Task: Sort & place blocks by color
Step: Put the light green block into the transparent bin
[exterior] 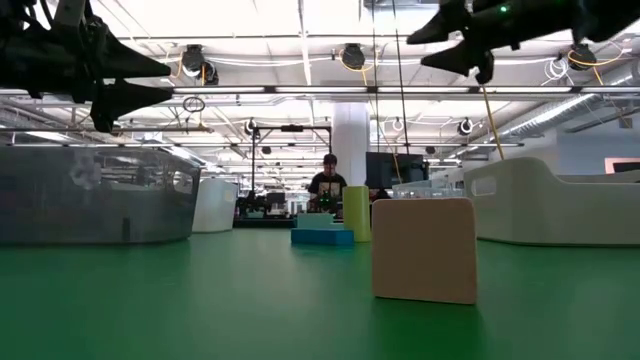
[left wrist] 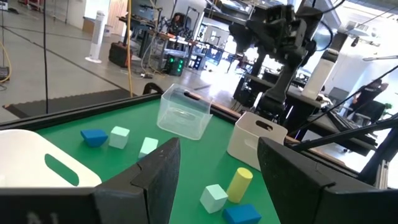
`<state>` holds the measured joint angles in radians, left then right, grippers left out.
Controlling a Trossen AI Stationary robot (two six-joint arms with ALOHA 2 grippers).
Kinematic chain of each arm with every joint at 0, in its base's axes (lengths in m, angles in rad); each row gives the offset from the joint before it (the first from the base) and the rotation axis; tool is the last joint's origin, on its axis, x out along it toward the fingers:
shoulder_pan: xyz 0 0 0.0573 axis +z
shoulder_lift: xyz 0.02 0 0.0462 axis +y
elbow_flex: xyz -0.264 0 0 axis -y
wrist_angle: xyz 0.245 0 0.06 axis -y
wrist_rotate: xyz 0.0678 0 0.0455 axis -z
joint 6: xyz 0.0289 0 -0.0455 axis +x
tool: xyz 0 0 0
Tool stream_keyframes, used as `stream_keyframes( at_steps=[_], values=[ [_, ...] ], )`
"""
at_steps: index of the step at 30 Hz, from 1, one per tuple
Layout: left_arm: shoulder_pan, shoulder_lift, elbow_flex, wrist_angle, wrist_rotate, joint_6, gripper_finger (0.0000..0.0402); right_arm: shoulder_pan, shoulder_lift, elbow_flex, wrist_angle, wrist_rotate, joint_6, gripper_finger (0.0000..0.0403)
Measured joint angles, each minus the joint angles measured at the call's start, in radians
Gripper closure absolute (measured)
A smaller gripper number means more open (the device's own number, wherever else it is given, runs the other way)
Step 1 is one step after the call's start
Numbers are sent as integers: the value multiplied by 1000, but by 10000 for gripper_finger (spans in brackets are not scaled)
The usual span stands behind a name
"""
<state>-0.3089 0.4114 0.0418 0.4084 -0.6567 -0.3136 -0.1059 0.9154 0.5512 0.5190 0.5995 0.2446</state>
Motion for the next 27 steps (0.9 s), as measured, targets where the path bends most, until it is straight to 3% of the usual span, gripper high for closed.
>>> stream_keyframes(
  at_steps=[9,16,22,27],
  values=[
    [0,0,0,0,0,258,185,-4,62,93,-126,-159,134,154],
    [0,0,0,0,0,257,186,17,70,93,-116,-160,162,154],
    [11,0,0,29,-7,253,186,40,81,93,2,-212,166,154],
    [13,0,0,173,-7,241,185,85,99,144,9,-212,147,154]
  ],
)
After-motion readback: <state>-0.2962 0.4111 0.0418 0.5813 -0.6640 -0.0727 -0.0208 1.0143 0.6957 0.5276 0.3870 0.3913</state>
